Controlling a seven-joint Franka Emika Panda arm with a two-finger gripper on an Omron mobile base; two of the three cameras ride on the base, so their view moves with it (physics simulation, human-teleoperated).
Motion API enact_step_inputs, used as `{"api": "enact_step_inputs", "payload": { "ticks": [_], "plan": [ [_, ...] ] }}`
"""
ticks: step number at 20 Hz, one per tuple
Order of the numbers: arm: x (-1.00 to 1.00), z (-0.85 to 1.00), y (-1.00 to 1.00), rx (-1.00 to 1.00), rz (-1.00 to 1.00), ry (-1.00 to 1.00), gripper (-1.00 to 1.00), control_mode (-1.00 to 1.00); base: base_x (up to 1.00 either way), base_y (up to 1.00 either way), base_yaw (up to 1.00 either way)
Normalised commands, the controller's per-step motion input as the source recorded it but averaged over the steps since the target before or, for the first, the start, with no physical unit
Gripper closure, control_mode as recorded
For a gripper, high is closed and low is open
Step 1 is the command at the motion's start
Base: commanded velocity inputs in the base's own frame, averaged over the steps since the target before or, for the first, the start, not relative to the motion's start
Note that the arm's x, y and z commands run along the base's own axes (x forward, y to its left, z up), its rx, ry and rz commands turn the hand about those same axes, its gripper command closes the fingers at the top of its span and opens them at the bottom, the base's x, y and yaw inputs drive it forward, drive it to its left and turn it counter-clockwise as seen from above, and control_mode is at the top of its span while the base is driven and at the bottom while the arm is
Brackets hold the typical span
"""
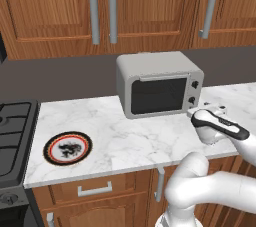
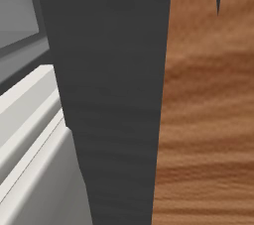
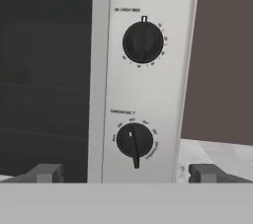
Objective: Pull the toaster oven rack outwards. Pick up the baguette from the plate and place it on the toaster oven rack. Close the toaster oven door fully and set the temperature to the lowest setting.
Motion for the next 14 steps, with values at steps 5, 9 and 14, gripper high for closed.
{"api": "enact_step_inputs", "payload": {
  "ticks": [5, 9, 14],
  "plan": [
    [0.10, 0.00, -0.09, 0.00, 0.00, 0.00, -1.00, -1.00, 0.00, 0.00, 0.00],
    [0.01, 0.00, -0.02, 0.00, 0.00, 0.00, -1.00, -1.00, 0.00, 0.00, 0.00],
    [0.01, -0.02, 0.00, 0.00, 0.00, 0.00, -1.00, -1.00, 0.00, 0.00, 0.00]
  ]
}}
